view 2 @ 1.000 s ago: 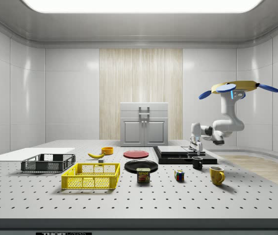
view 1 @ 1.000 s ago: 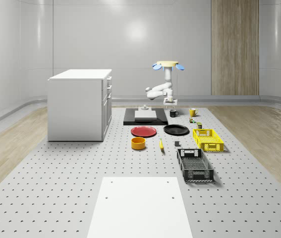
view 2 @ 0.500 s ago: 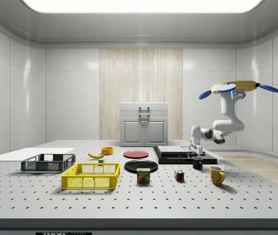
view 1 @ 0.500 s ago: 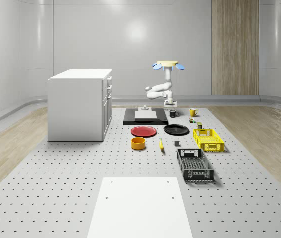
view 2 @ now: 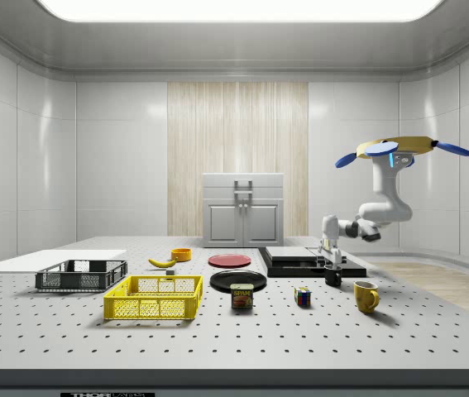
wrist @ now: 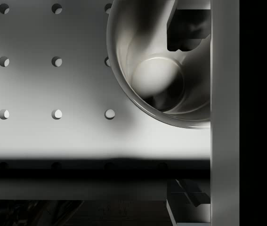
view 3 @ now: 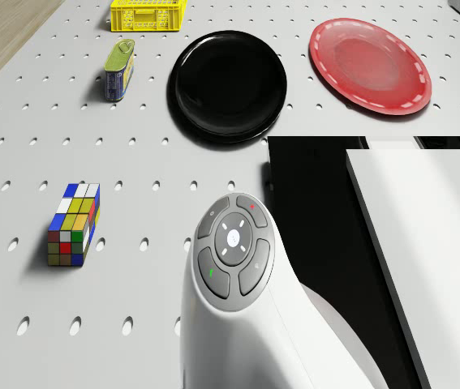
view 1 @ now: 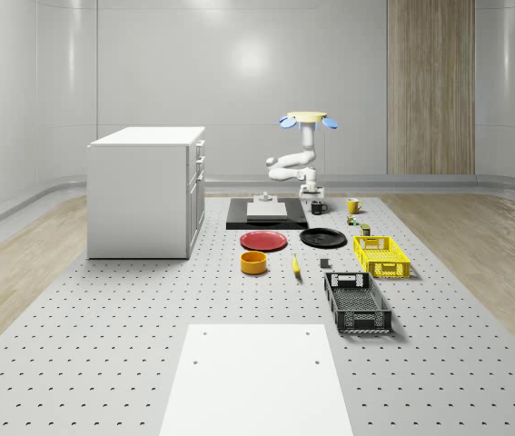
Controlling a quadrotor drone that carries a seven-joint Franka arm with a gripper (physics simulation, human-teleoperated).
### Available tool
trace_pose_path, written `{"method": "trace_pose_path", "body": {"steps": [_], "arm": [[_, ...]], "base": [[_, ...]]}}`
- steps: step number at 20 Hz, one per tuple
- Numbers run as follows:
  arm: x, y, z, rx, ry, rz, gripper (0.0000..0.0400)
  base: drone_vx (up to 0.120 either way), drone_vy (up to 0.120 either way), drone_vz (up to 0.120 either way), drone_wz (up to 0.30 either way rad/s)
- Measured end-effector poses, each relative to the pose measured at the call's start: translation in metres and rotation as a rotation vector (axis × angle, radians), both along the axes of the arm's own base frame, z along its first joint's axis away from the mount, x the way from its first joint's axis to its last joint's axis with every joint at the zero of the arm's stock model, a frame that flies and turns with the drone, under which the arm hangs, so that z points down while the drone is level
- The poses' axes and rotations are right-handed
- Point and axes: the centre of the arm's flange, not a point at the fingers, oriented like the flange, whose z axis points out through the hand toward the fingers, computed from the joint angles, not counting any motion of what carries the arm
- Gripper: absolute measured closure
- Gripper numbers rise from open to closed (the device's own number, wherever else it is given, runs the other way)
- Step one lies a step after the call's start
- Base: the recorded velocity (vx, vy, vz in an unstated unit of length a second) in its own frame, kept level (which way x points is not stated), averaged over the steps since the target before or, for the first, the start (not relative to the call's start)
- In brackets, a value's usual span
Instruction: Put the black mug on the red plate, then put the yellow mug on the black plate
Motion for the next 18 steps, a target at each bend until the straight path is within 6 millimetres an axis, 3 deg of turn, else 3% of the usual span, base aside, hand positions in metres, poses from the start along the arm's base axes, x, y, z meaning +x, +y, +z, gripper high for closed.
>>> {"method": "trace_pose_path", "body": {"steps": [5, 6, 7, 9, 11, 14, 18], "arm": [[0.0, 0.0008, 0.0046, 0.0, 0.0, 0.0, 0.0], [0.0, 0.0009, 0.005, 0.0, 0.0, 0.0, 0.0023], [0.0, 0.0009, 0.0054, 0.0, 0.0, 0.0, 0.0082], [0.0, 0.001, 0.0059, 0.0, 0.0, 0.0, 0.0164], [0.0, 0.0011, 0.0062, 0.0, 0.0, 0.0, 0.0213], [0.0, 0.0011, 0.0065, 0.0, 0.0, 0.0, 0.0254], [0.0, 0.0012, 0.0066, 0.0, 0.0, 0.0, 0.0277]], "base": [[0.0, 0.0, 0.0, 0.0], [0.0, 0.0, 0.0, 0.0], [0.0, 0.0, 0.0, 0.0], [0.0, 0.0, 0.0, 0.0], [0.0, 0.0, 0.0, 0.0], [0.0, 0.0, 0.0, 0.0], [0.0, 0.0, 0.0, 0.0]]}}
